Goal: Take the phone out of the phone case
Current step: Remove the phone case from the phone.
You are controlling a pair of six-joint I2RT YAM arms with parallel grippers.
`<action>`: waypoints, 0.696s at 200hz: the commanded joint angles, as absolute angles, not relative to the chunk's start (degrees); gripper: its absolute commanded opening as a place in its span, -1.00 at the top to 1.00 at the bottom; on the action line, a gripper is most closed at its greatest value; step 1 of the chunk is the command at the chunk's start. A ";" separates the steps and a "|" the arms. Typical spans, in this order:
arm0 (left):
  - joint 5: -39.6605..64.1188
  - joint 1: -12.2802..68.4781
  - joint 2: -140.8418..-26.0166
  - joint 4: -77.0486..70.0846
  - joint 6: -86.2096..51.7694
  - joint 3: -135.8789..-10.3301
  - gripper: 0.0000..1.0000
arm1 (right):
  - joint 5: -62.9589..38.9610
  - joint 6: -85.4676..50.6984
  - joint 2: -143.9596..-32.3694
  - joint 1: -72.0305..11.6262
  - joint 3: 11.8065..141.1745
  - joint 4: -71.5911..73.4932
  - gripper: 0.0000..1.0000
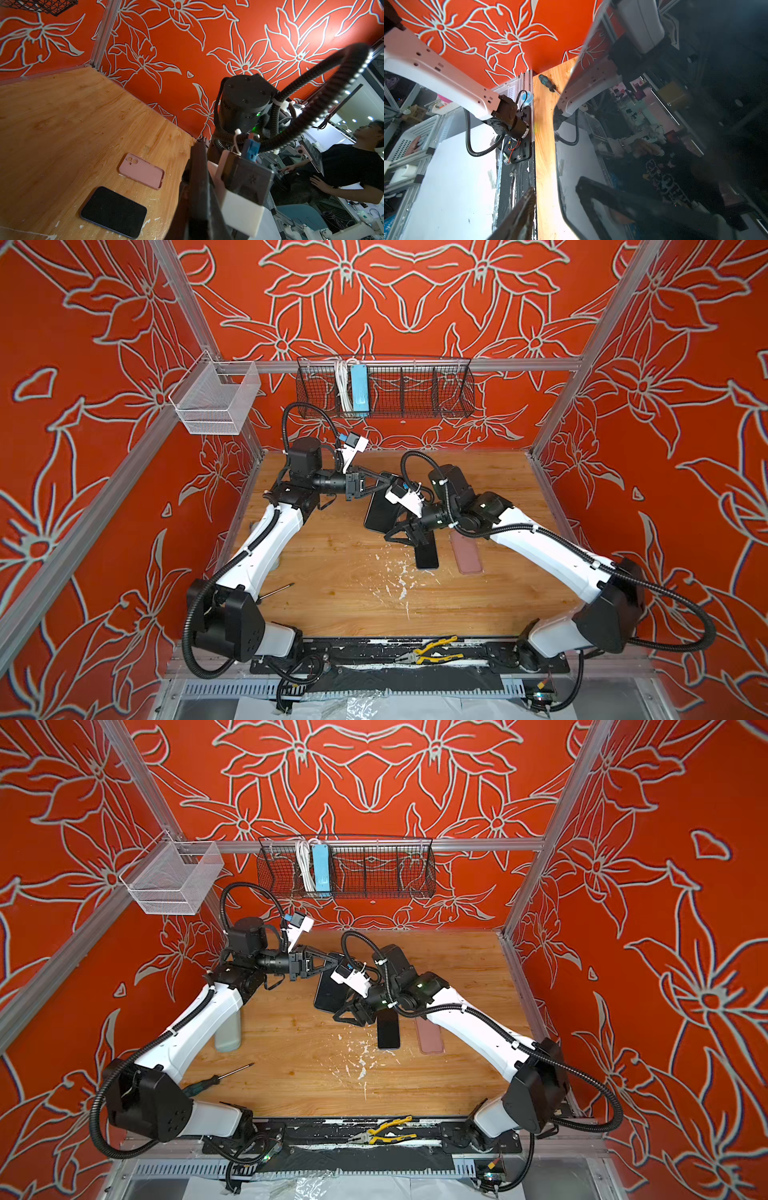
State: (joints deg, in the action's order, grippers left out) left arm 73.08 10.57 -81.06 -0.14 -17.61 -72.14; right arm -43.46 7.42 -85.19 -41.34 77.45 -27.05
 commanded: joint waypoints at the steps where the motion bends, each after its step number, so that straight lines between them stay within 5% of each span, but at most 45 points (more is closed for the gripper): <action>1: 75.32 10.89 -81.28 -3.08 -17.49 -72.56 1.00 | -43.77 9.73 -84.92 -42.18 79.54 -28.64 0.07; 139: 80.60 11.25 -84.89 -6.28 -16.69 -74.49 1.00 | -45.70 6.78 -83.55 -44.99 79.00 -25.91 0.51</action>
